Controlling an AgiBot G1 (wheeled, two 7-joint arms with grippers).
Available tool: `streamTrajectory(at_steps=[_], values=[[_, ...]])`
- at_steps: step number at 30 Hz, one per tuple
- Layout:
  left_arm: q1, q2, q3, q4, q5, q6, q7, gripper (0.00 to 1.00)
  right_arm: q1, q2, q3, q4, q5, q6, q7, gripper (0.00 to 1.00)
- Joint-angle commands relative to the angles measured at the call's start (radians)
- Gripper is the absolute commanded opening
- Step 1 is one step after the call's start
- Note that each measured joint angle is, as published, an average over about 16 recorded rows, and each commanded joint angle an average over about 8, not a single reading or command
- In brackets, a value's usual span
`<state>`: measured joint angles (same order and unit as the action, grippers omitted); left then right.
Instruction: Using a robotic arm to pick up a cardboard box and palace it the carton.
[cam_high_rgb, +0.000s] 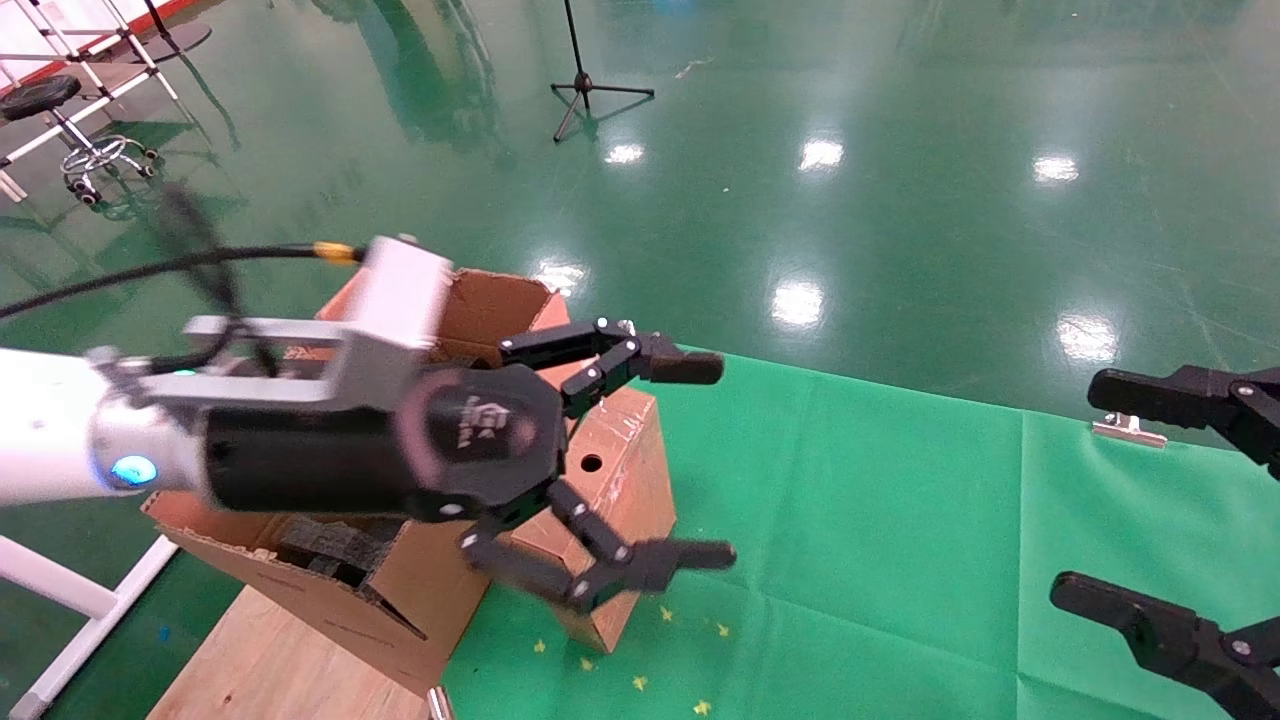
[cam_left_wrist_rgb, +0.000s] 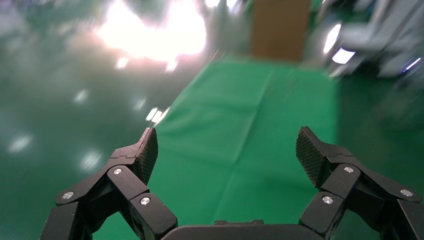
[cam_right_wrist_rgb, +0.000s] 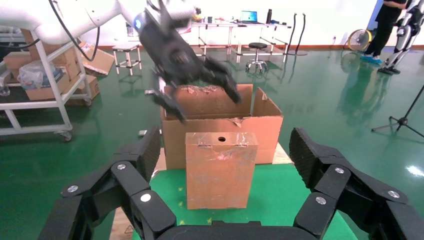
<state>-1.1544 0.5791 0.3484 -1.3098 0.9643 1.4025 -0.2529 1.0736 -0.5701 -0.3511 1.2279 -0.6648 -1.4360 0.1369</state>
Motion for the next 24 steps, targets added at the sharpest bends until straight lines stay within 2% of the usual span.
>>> streamTrajectory(at_steps=[1, 11, 15, 20, 24], values=[[-0.028, -0.007, 0.023, -0.009, 0.074, -0.029, -0.026, 1.00, 0.000, 0.000, 0.000, 0.000, 0.000, 0.000, 0.000, 0.00], [-0.061, -0.011, 0.043, -0.018, 0.147, -0.056, -0.043, 1.00, 0.000, 0.000, 0.000, 0.000, 0.000, 0.000, 0.000, 0.00], [-0.097, -0.013, 0.063, -0.033, 0.245, -0.098, -0.066, 1.00, 0.000, 0.000, 0.000, 0.000, 0.000, 0.000, 0.000, 0.00], [-0.165, 0.013, 0.104, -0.045, 0.368, -0.119, -0.135, 1.00, 0.000, 0.000, 0.000, 0.000, 0.000, 0.000, 0.000, 0.00], [-0.219, 0.030, 0.135, -0.044, 0.423, -0.094, -0.232, 1.00, 0.000, 0.000, 0.000, 0.000, 0.000, 0.000, 0.000, 0.00]])
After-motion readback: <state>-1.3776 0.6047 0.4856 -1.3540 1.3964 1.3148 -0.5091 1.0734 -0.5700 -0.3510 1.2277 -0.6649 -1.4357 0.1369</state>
